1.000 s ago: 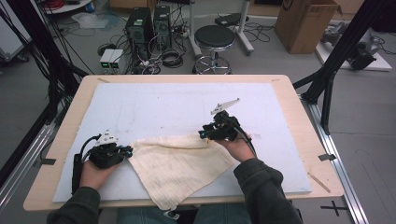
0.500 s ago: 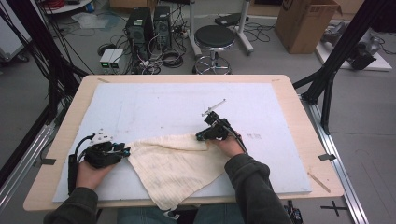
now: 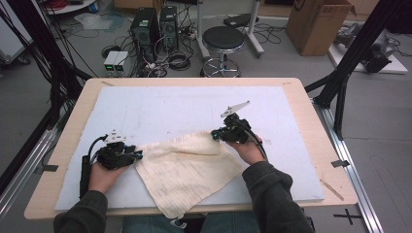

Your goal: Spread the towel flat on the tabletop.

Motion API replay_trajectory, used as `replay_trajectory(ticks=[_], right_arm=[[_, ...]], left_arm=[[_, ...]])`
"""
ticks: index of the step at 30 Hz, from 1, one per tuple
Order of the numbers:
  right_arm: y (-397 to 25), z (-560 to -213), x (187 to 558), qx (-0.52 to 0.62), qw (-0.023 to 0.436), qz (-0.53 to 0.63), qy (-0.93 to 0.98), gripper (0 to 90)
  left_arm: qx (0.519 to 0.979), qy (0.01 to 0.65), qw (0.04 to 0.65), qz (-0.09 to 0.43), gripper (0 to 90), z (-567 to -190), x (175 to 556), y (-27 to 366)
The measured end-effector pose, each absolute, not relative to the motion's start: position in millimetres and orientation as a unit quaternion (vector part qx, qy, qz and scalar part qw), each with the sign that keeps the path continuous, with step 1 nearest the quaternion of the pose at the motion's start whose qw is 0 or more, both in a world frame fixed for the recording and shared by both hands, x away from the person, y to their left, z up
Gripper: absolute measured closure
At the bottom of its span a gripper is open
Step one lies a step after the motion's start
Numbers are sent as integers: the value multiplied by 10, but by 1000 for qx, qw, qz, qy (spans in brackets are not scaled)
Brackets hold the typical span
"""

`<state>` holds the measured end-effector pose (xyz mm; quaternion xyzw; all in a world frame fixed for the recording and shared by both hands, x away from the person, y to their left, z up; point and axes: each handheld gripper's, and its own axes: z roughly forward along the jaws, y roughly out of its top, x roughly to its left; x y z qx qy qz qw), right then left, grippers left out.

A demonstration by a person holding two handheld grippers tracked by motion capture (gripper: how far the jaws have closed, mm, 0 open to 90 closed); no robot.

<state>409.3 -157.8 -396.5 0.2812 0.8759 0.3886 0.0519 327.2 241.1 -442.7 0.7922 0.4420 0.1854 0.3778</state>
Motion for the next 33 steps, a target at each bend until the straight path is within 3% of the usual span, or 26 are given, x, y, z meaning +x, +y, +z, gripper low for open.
replay_trajectory(ticks=[8,23,33], right_arm=[[-1613,-3953,4072,275,59,395,874,857],[-1743,-3850,4021,271,82,412,866,857],[-1978,-3642,4164,300,118,415,851,857]], left_arm=[[808,416,364,206,856,-4422,3267,2308],[789,415,402,208,875,-4175,3368,2271],[787,406,409,218,875,-3830,3851,2146]])
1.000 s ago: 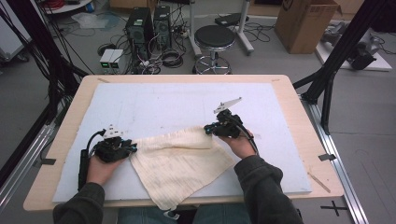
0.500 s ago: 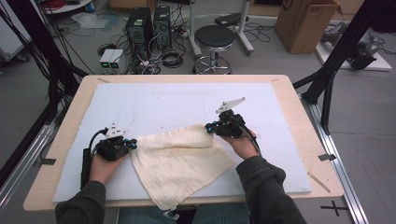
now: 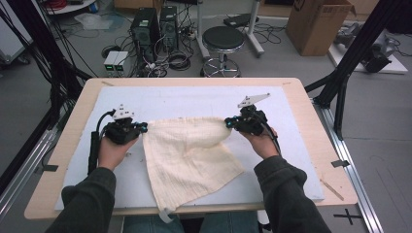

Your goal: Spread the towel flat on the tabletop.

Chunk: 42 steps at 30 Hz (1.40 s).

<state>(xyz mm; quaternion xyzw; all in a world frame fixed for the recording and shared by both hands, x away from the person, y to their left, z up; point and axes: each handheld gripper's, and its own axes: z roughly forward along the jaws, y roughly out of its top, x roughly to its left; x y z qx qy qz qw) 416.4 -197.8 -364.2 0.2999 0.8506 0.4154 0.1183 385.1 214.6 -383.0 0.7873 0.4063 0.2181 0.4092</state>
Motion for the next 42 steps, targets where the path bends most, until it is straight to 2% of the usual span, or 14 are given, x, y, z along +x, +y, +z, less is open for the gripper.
replay_trajectory(ticks=[8,10,11,12,15,17,21,27,28,30,35,37,42], right_arm=[[-2062,-3721,4576,363,156,401,826,857],[-2071,-3772,4697,383,173,397,816,844],[-2076,-3790,4764,394,189,390,811,781],[-2087,-3803,4814,411,204,387,800,700],[-2145,-3835,4886,434,197,394,786,650],[-2165,-3847,4872,427,176,396,793,618],[-2202,-3850,4718,404,154,407,805,575],[-2249,-3843,4291,352,131,424,824,523],[-2249,-3834,4217,345,117,426,828,520],[-2249,-3824,4023,318,128,442,829,524],[-2237,-3852,3666,280,112,455,838,518],[-2231,-3910,3559,268,107,459,840,518],[-2211,-4081,3359,245,91,448,855,517]], left_arm=[[780,418,397,242,869,-3708,4451,1897],[780,425,385,250,793,-3730,4547,1830],[781,431,379,246,712,-3750,4589,1806],[782,433,378,240,675,-3771,4607,1796],[787,430,378,232,652,-3830,4587,1814],[783,427,391,227,648,-3863,4525,1855],[776,418,422,212,627,-3910,4333,1960],[774,380,467,199,600,-3978,3866,2062],[778,373,467,194,594,-3991,3780,2071],[780,361,475,187,574,-4028,3609,2081],[790,332,487,173,542,-4113,3235,2082],[815,314,462,154,515,-4141,3159,2060],[824,296,464,136,497,-4230,2986,2064]])
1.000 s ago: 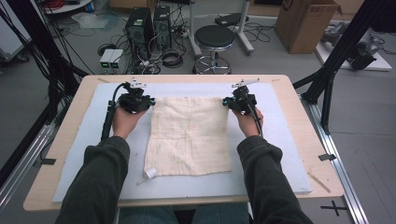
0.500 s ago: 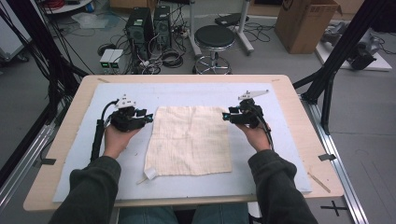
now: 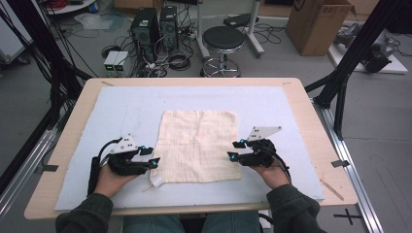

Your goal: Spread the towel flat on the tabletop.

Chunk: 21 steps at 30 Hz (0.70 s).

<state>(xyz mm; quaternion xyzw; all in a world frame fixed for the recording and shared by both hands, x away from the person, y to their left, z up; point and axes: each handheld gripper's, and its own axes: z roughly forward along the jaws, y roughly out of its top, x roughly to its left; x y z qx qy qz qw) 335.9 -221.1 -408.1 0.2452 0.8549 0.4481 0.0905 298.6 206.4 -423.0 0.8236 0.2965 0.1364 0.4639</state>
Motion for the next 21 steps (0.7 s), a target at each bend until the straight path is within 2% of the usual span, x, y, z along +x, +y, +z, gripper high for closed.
replay_trajectory(ticks=[3,6,14,19,21], right_arm=[[-2235,-4198,3260,241,78,440,861,524],[-2235,-4270,3194,231,72,424,873,531],[-2217,-4362,3163,219,63,397,889,578],[-2164,-4396,3143,210,70,374,900,643],[-2165,-4398,3146,211,67,376,900,697]], left_arm=[[833,292,453,128,512,-4289,2947,2088],[843,280,448,97,580,-4338,2911,2091],[868,250,423,74,599,-4422,2834,2008],[869,247,423,73,623,-4436,2820,1993],[872,245,416,80,698,-4429,2810,1983]])
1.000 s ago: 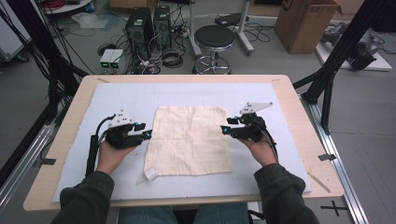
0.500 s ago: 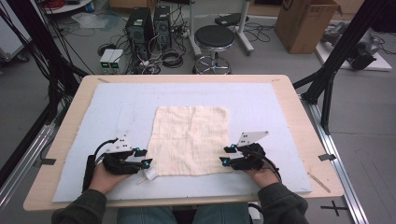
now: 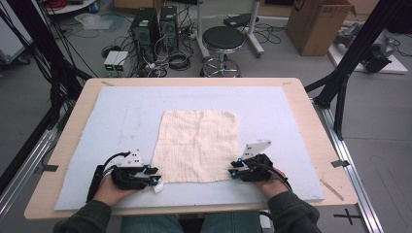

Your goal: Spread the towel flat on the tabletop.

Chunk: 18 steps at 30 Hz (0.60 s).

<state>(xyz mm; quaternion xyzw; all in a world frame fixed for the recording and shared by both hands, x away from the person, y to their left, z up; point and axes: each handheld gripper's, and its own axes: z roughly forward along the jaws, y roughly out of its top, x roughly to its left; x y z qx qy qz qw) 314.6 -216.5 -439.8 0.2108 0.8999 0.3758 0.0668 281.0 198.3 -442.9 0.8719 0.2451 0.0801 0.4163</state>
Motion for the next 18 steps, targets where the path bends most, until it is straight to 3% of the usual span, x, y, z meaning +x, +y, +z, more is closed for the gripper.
replay_trajectory(ticks=[6,18], right_arm=[[-2175,-4404,3189,213,49,382,898,848],[-2187,-4384,3126,201,19,385,901,886]], left_arm=[[874,236,417,82,864,-4430,2798,1955],[870,236,424,88,885,-4402,2663,1964]])
